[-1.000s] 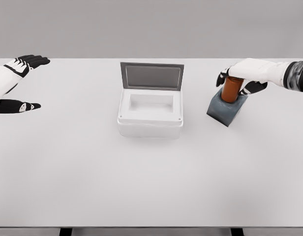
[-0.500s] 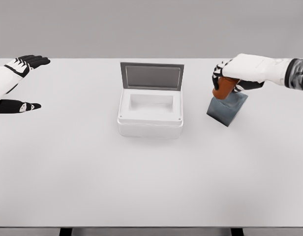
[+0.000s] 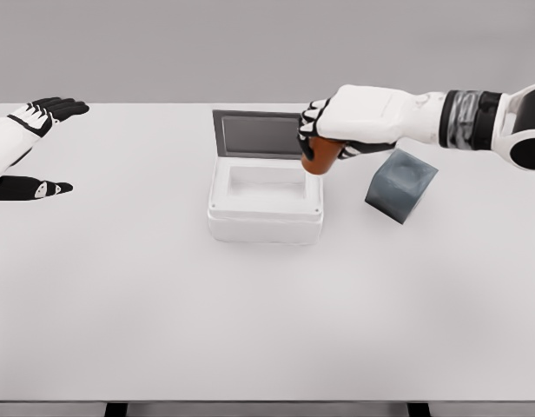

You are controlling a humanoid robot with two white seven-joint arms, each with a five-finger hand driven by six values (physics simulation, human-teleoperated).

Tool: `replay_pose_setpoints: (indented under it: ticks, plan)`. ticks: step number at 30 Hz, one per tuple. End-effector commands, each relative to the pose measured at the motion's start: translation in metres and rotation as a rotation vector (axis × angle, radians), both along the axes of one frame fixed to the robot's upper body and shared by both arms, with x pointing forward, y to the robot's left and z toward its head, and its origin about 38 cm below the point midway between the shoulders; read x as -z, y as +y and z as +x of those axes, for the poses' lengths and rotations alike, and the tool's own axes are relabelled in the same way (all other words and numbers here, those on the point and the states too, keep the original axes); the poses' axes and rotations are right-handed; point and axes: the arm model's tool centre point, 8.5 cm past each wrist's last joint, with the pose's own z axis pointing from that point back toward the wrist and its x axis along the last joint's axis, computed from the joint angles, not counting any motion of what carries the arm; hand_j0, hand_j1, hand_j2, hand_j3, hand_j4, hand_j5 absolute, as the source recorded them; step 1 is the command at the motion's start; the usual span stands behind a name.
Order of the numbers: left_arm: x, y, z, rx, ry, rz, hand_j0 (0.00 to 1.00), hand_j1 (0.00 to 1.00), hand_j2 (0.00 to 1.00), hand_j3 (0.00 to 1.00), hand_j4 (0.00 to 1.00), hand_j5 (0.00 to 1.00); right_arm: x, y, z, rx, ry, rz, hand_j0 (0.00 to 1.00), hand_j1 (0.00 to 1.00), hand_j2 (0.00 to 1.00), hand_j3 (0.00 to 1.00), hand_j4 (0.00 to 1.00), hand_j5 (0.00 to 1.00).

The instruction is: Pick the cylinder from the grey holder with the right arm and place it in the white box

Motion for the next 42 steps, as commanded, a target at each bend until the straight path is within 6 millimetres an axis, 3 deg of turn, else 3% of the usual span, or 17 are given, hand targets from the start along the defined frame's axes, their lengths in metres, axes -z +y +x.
replay_pose_setpoints:
  ticks: [1,12,29,42]
  plan:
    - [-0.001,0.000,0.000,0.000,0.000,-0.006,1.00,1.00,1.00,1.00,1.00,1.00,0.009,0.014,-0.001,-0.026,0.024,0.003,0.21,0.21,0.21,0.21,0.21,0.21]
    - [-0.001,0.000,0.000,0.000,0.000,-0.006,1.00,1.00,1.00,1.00,1.00,1.00,0.032,0.016,0.014,0.000,0.079,-0.039,0.23,0.23,0.23,0.23,0.23,0.23]
    - [-0.001,0.000,0.000,0.000,0.000,-0.006,1.00,1.00,1.00,1.00,1.00,1.00,0.028,0.016,0.019,0.009,0.071,-0.039,0.24,0.24,0.24,0.24,0.24,0.24]
    - [-0.001,0.000,0.000,0.000,0.000,-0.006,1.00,1.00,1.00,1.00,1.00,1.00,0.042,0.021,0.022,0.012,0.094,-0.062,0.24,0.24,0.24,0.24,0.24,0.24]
